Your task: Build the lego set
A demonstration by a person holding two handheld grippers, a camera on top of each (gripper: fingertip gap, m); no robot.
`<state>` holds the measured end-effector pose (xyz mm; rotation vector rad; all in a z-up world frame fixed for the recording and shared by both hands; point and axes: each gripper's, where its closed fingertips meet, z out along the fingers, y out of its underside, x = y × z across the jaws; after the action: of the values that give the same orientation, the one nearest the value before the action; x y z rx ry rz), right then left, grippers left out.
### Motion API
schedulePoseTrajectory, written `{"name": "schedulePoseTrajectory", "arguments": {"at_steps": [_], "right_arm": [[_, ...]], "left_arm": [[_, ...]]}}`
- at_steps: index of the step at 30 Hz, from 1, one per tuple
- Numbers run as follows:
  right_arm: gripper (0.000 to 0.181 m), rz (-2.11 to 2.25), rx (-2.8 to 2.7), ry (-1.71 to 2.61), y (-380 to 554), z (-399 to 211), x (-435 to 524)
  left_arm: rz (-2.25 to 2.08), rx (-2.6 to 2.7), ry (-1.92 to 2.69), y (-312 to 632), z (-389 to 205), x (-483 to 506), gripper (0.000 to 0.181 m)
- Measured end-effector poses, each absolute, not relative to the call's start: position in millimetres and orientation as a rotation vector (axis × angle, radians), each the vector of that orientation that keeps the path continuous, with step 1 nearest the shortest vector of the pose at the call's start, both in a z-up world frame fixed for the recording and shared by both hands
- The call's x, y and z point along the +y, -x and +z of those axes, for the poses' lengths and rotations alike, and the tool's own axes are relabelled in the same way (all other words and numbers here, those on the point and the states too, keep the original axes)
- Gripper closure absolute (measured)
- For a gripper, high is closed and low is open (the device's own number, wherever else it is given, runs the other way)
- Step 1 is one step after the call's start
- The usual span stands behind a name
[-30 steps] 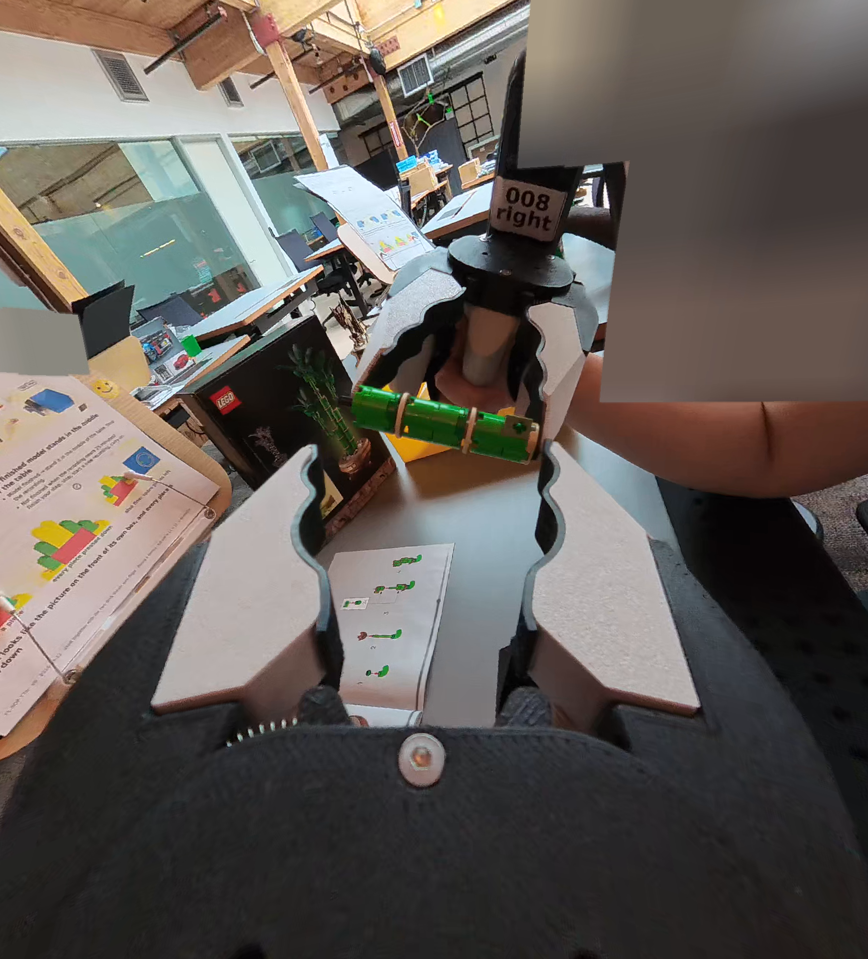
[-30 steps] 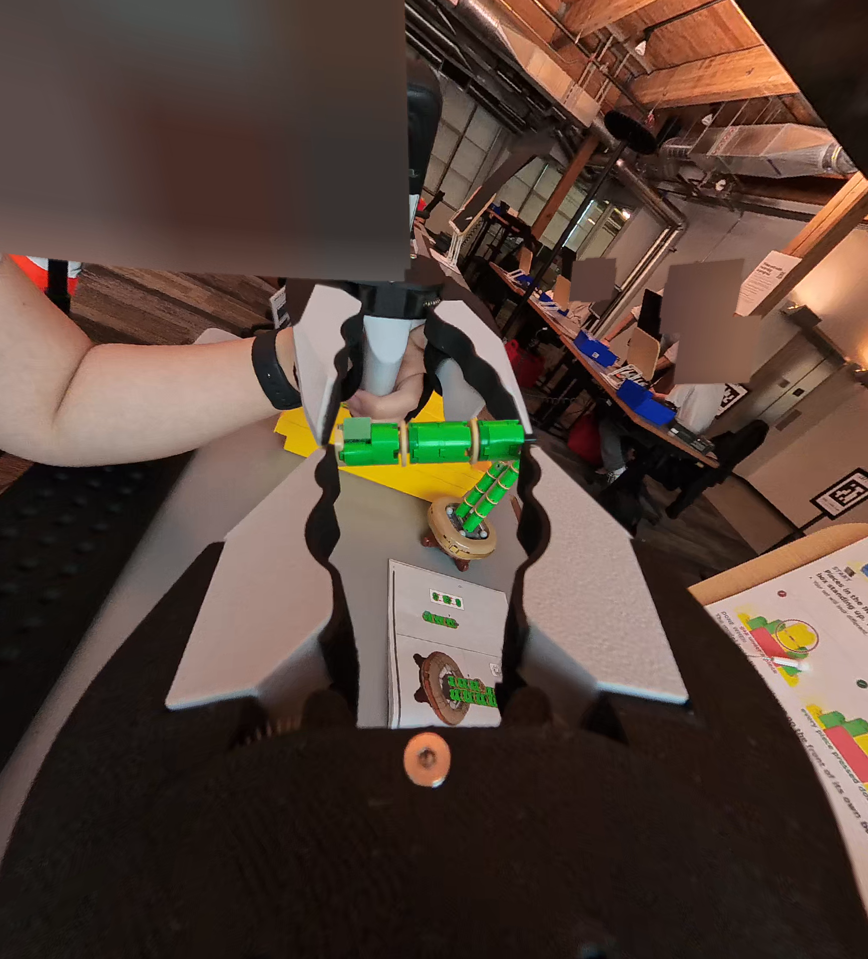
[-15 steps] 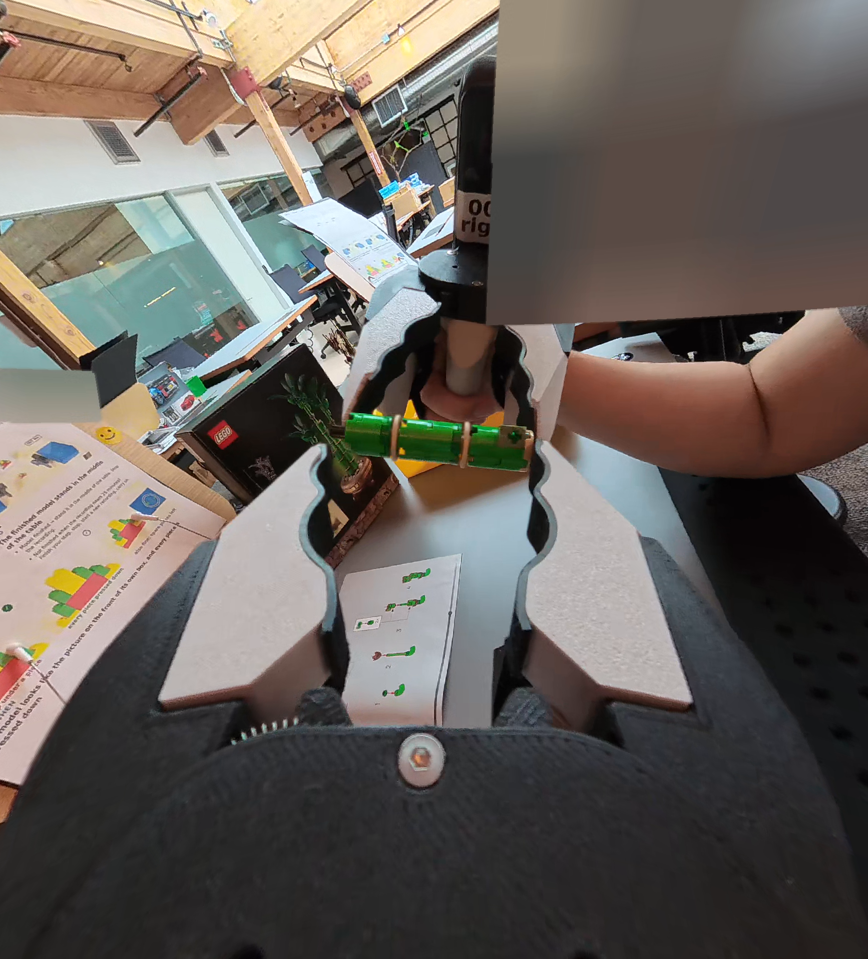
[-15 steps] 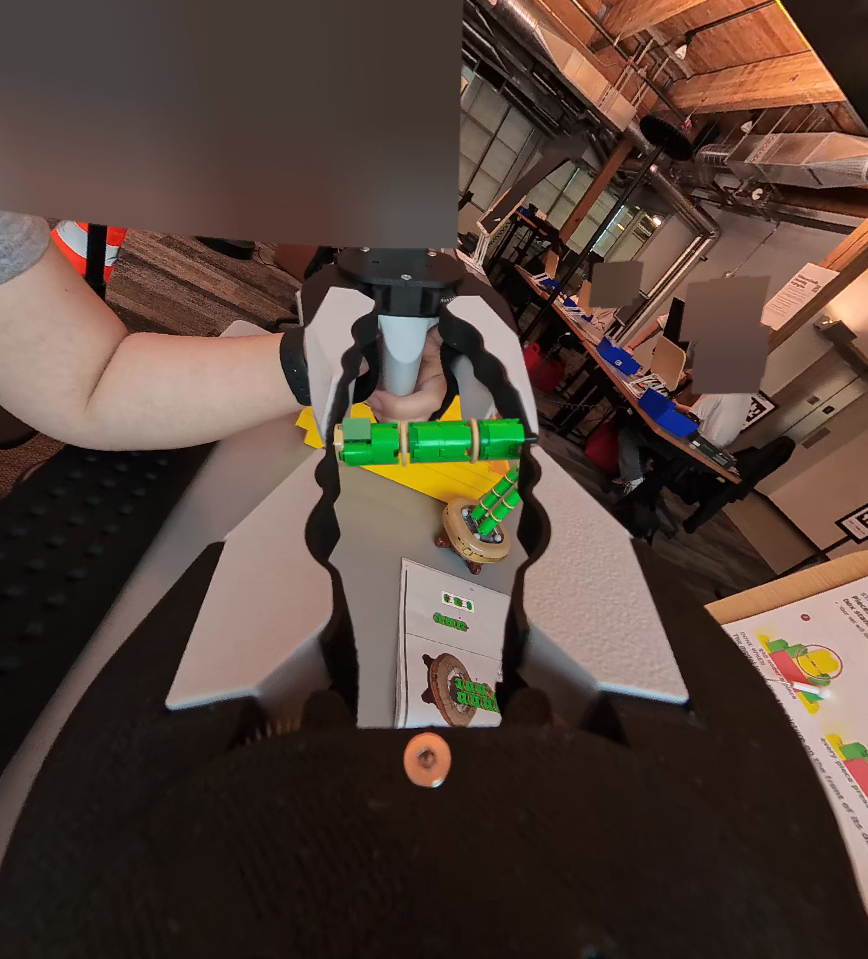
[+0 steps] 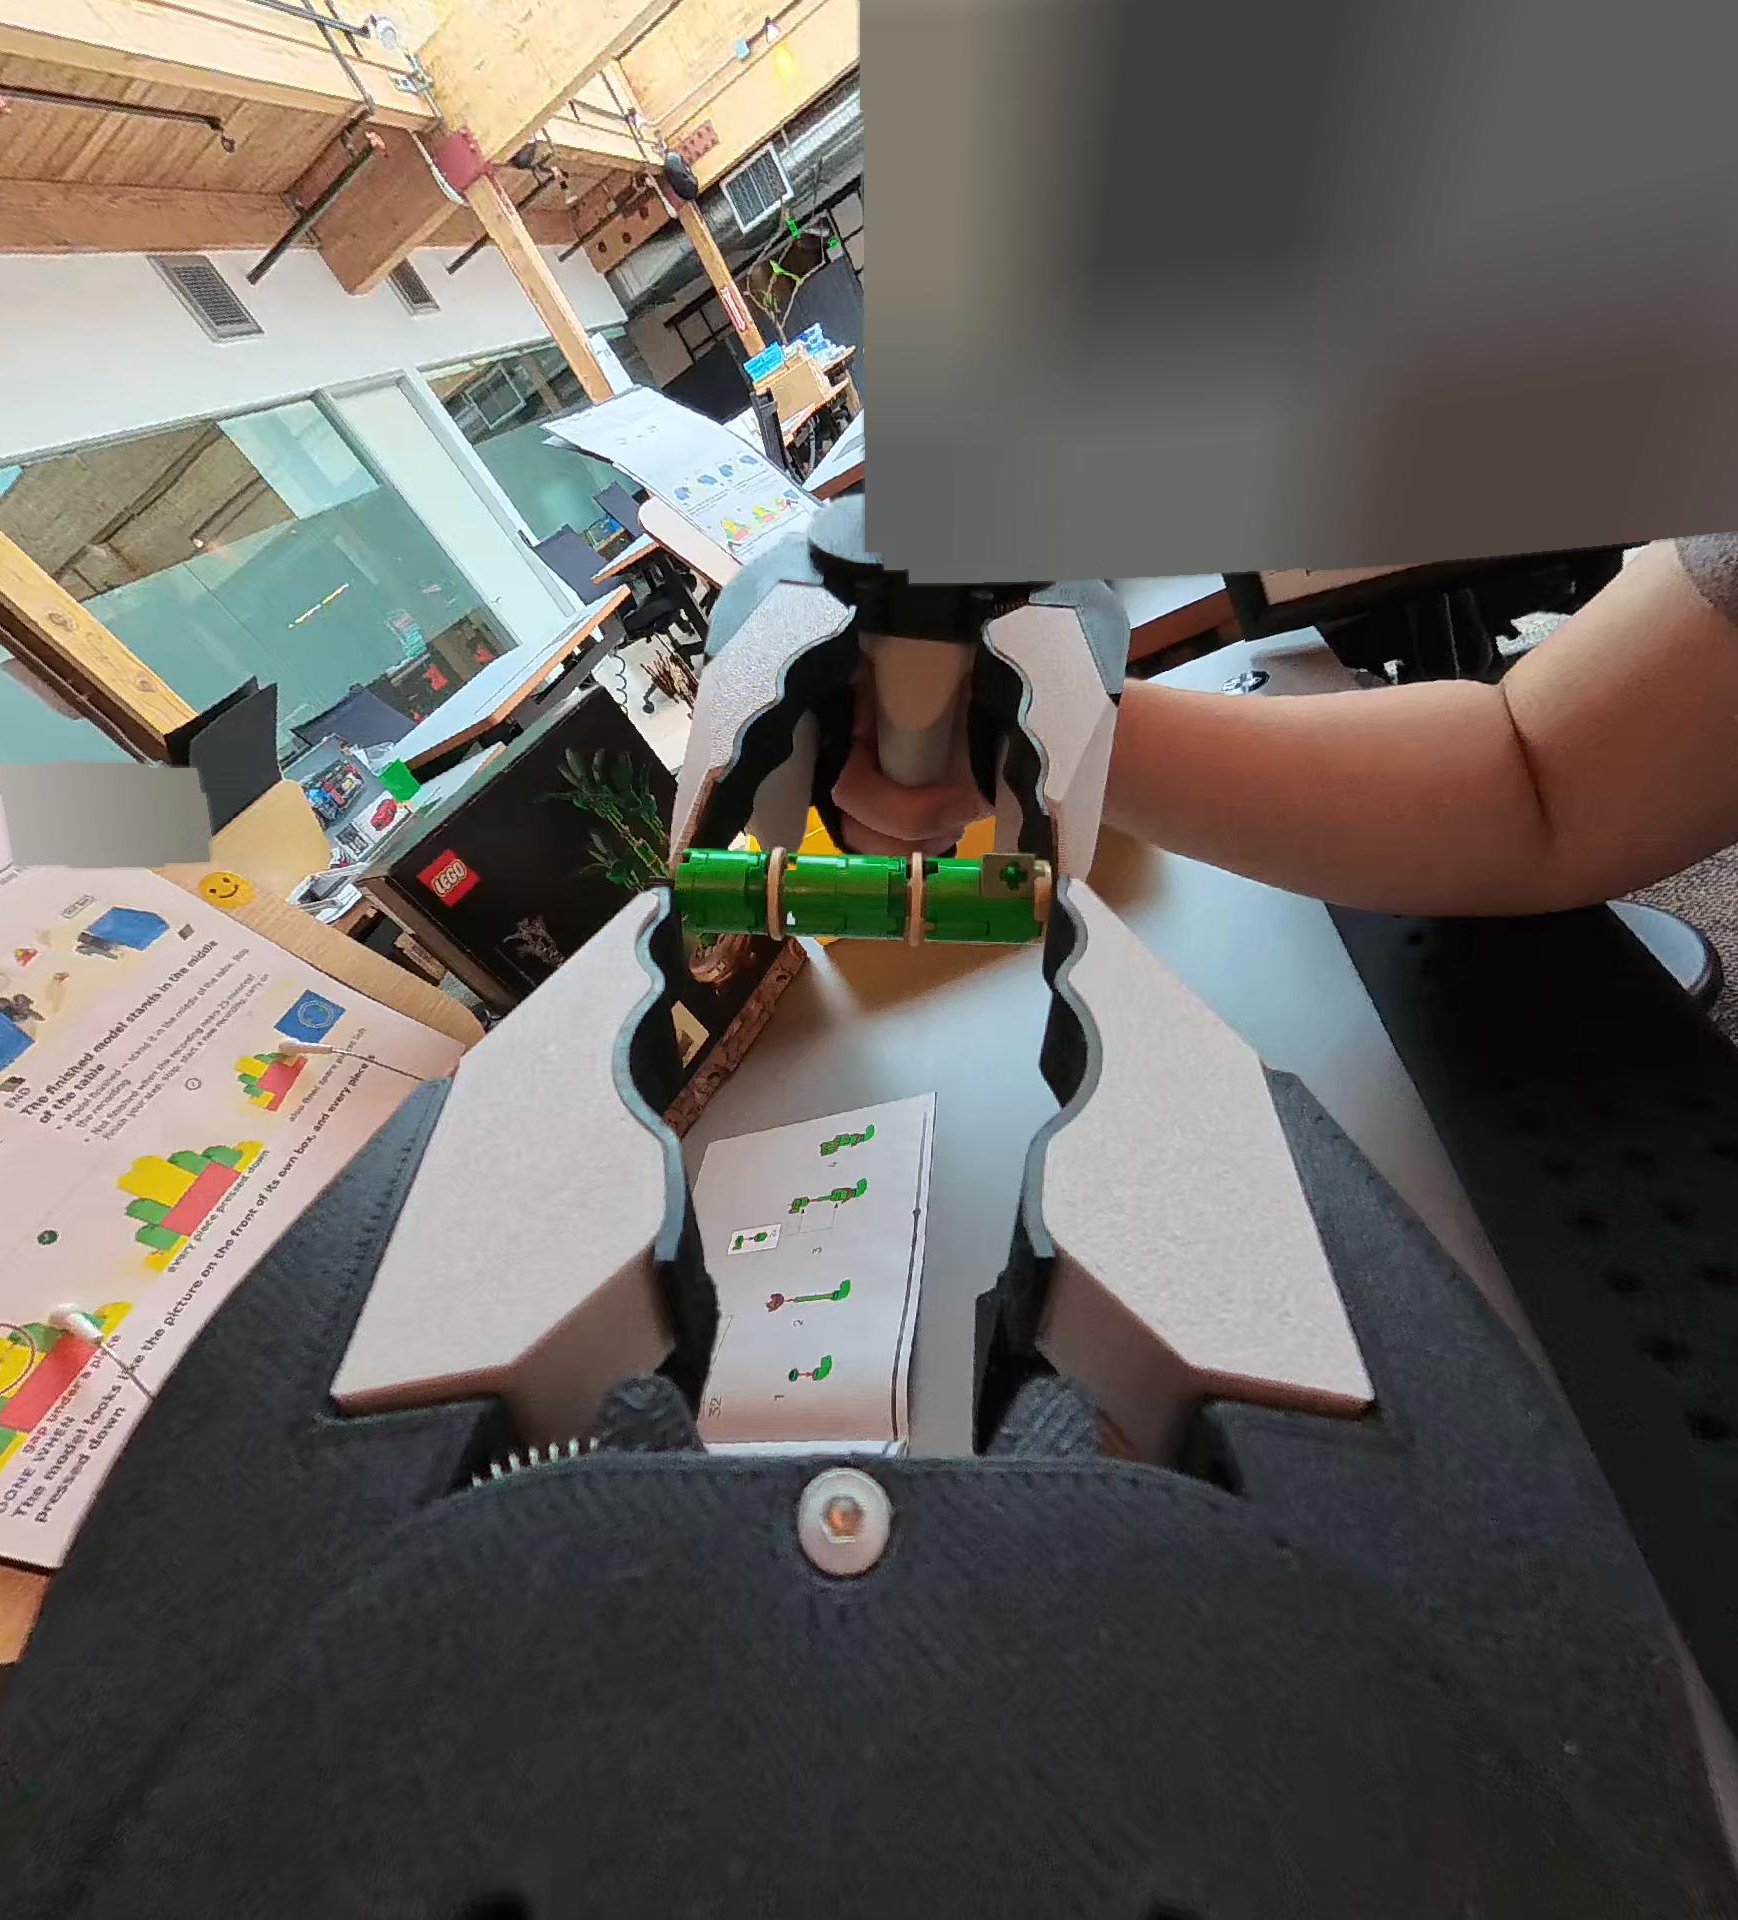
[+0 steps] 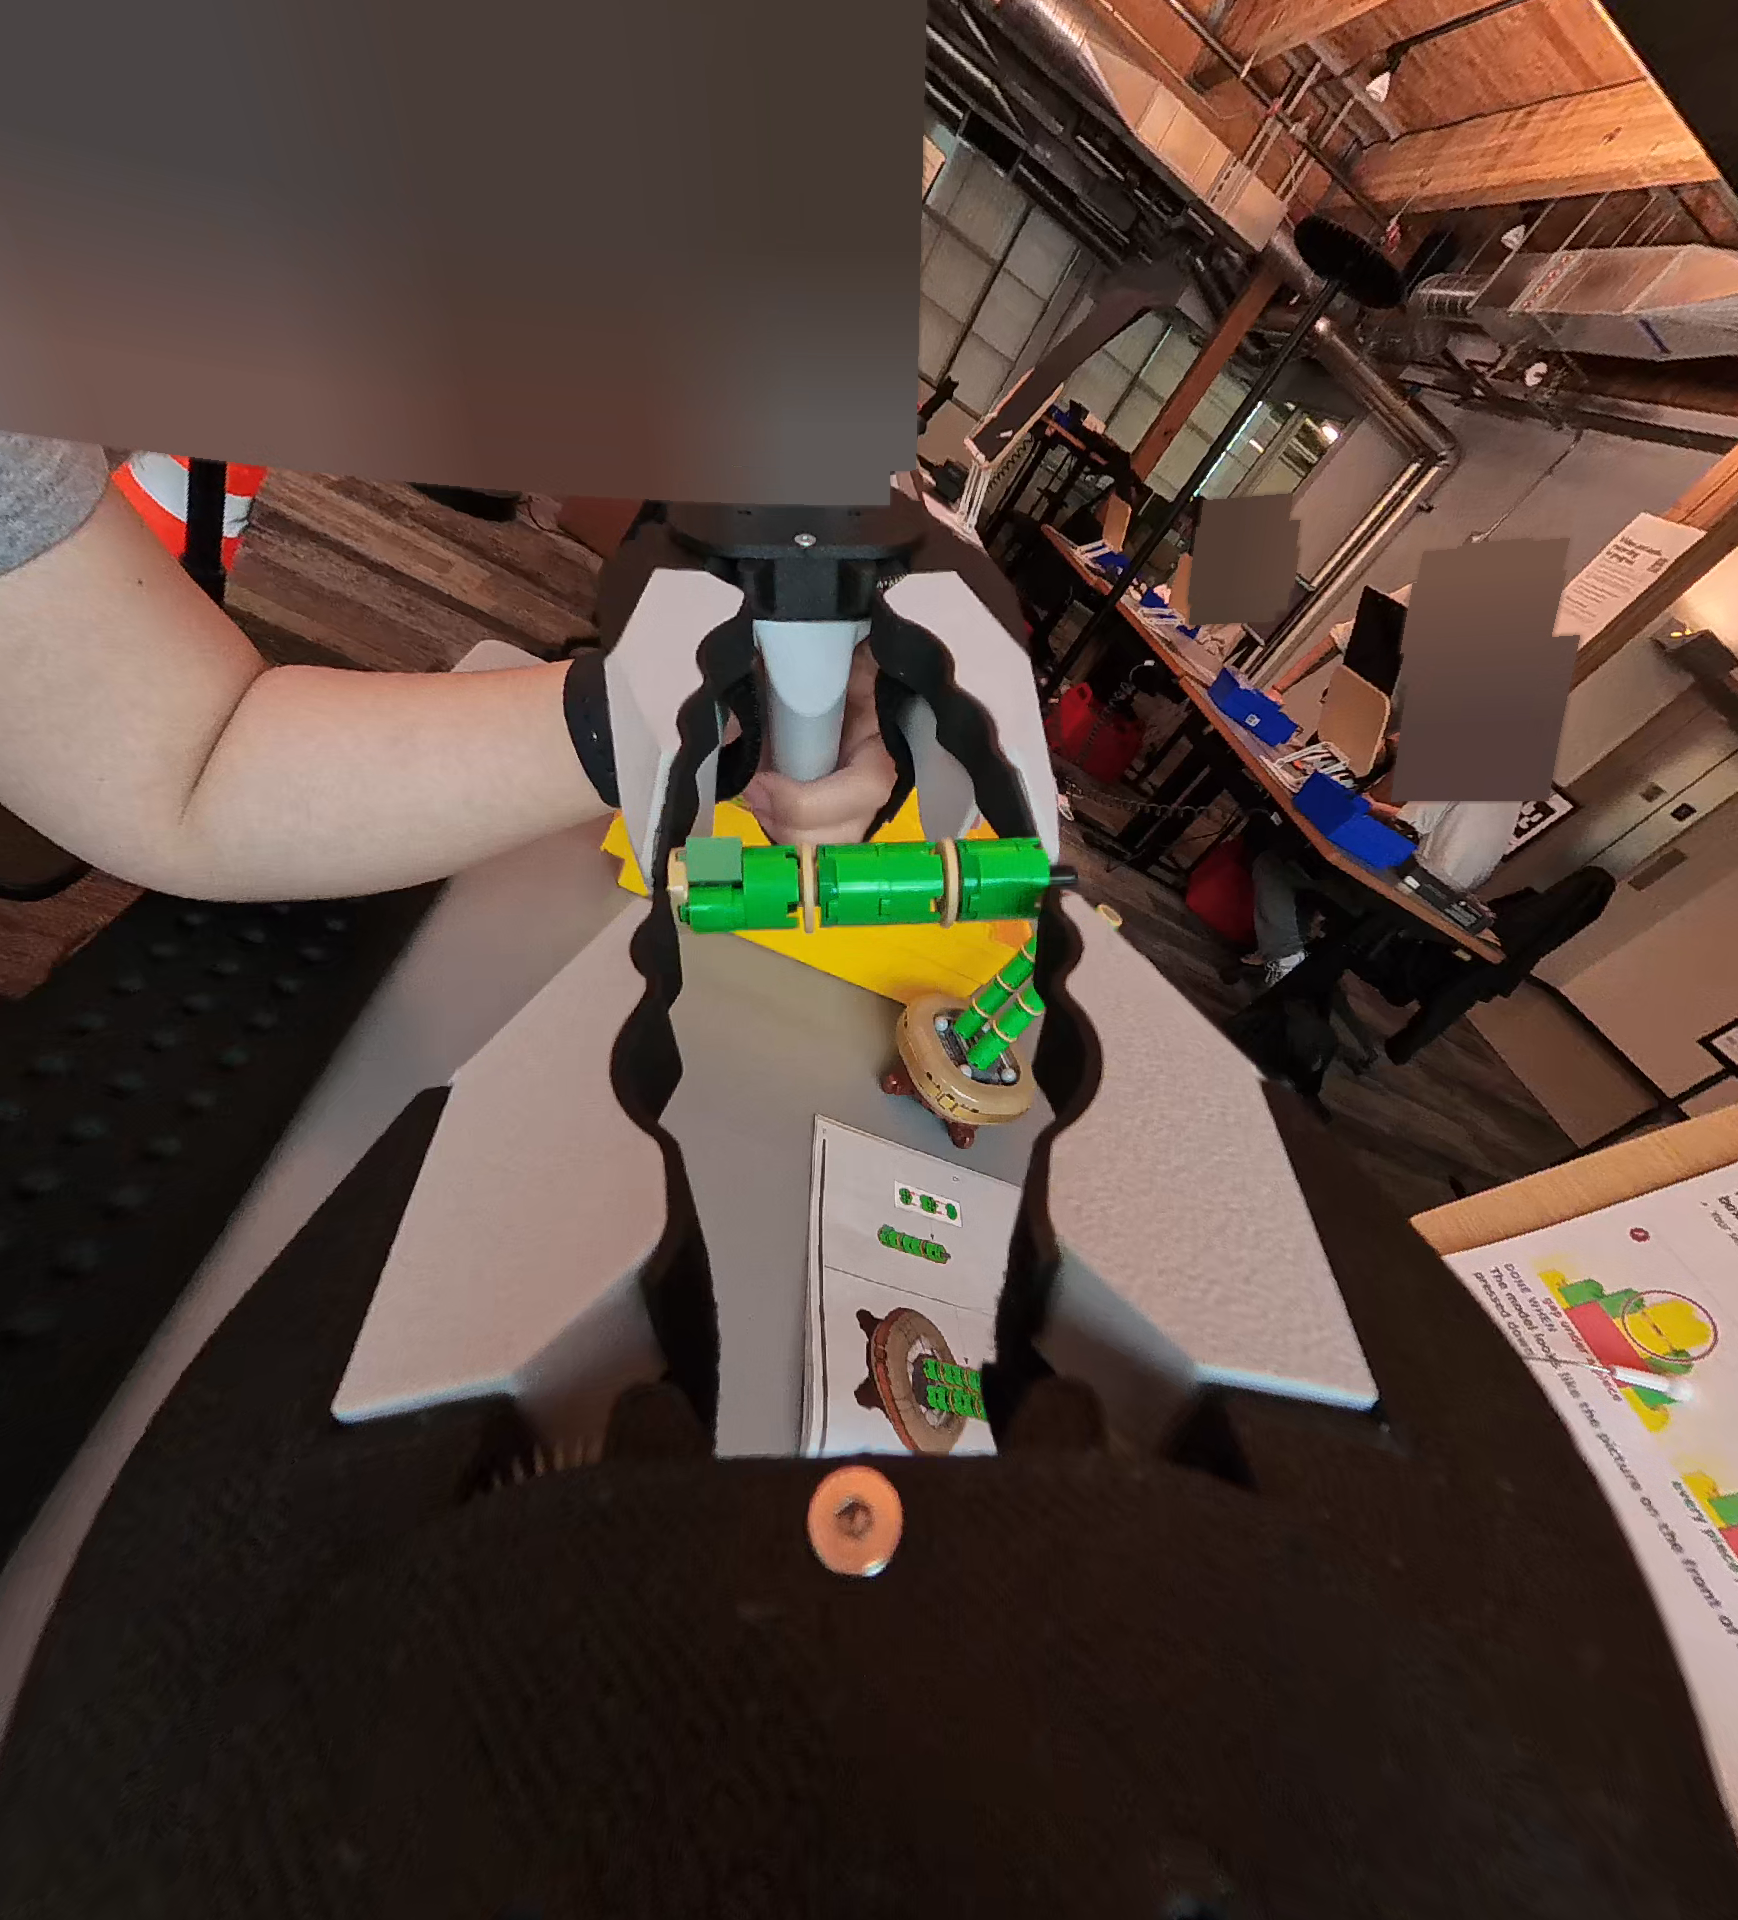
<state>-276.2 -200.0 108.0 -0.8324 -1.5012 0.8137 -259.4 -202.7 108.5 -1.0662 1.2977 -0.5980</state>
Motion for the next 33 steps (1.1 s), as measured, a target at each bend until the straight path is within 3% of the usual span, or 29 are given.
{"name": "schedulePoseTrajectory", "arguments": {"at_steps": [18,21,23,25,28,32,33], "right_arm": [[0.112,0.71,-1.547,0.887,270.9,100.5,-190.9],[0.113,0.609,-1.389,0.808,269.5,124.2,-179.2],[0.113,0.434,-1.346,0.735,266.6,129.6,-172.2],[0.113,0.188,-1.321,0.683,267.2,128.4,-160.8],[0.113,-0.027,-1.328,0.629,277.7,119.7,-153.3],[0.112,-0.067,-1.349,0.637,288.6,106.3,-146.3],[0.112,-0.063,-1.359,0.645,289.7,102.7,-144.2]], "left_arm": [[-0.575,1.299,1.114,255.3,102.2,-194.3,0.113],[-0.697,1.131,1.167,265.0,120.0,-183.6,0.117],[-0.909,1.022,1.256,271.1,126.4,-178.2,0.103],[-1.157,0.943,1.33,272.9,127.7,-176.3,0.1],[-1.316,0.874,1.394,271.3,120.2,-165.9,0.121],[-1.261,0.899,1.452,270.5,101.5,-151.8,0.167],[-1.236,0.905,1.466,272.2,98.1,-148.5,0.168]]}}
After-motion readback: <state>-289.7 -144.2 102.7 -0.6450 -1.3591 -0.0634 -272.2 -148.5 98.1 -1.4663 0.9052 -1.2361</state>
